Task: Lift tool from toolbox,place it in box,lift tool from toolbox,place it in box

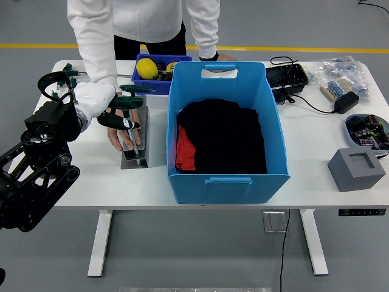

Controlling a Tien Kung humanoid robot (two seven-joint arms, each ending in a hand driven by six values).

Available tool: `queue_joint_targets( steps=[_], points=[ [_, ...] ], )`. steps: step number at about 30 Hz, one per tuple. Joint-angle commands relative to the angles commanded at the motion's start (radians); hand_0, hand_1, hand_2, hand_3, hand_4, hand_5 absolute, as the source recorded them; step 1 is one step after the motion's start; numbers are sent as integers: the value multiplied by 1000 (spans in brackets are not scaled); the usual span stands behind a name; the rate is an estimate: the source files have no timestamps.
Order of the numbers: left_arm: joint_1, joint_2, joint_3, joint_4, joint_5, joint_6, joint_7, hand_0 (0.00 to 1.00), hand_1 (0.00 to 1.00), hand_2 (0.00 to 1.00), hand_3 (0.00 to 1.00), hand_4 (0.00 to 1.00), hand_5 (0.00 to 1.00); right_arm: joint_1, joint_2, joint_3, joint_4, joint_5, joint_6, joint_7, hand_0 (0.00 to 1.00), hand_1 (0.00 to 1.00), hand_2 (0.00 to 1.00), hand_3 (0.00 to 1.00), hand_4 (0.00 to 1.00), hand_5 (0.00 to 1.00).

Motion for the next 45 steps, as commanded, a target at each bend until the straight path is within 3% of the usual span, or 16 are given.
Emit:
queue_joint_targets(
  steps=[13, 21, 32, 33, 38, 39, 44, 45],
  points=[
    [-5, -3, 7, -21, -10, 7, 2, 229, 99, 120, 185, 998, 690, 0, 0, -2, 0, 1, 0, 0, 674, 642, 708, 575, 782, 729],
    [-13, -12, 14, -1, -19, 18, 3, 225, 97, 111, 180, 998, 695, 3, 0, 1, 0, -1, 0, 0, 672, 642, 708, 575, 782, 729],
    [-19, -10, 24, 13, -21, 99, -1, 214, 63, 84, 135, 998, 716, 2, -1, 1, -1, 2, 0, 0, 672, 642, 708, 575, 781, 729],
    [-20, -9, 25, 13, -21, 103, -3, 211, 48, 62, 108, 998, 756, 3, -1, 2, -1, 1, 0, 0, 673, 642, 708, 575, 782, 729],
    [-22, -6, 27, 10, -24, 126, -9, 211, 48, 62, 108, 998, 756, 5, -1, 7, 0, -4, 0, 0, 673, 642, 708, 575, 782, 729],
    [-22, -6, 27, 9, -25, 129, -9, 204, 38, 49, 90, 998, 799, 5, -1, 7, 0, -4, 0, 0, 673, 642, 708, 575, 782, 730],
    [-28, -2, 31, 2, -33, 145, -12, 204, 38, 49, 90, 998, 799, 5, -1, 6, 0, -3, 0, 0, 673, 642, 708, 575, 782, 730],
    [-31, 0, 33, 0, -35, 150, -13, 199, 32, 41, 80, 998, 850, 5, -2, 5, 0, -4, 0, 0, 673, 642, 708, 575, 782, 729]
  ],
)
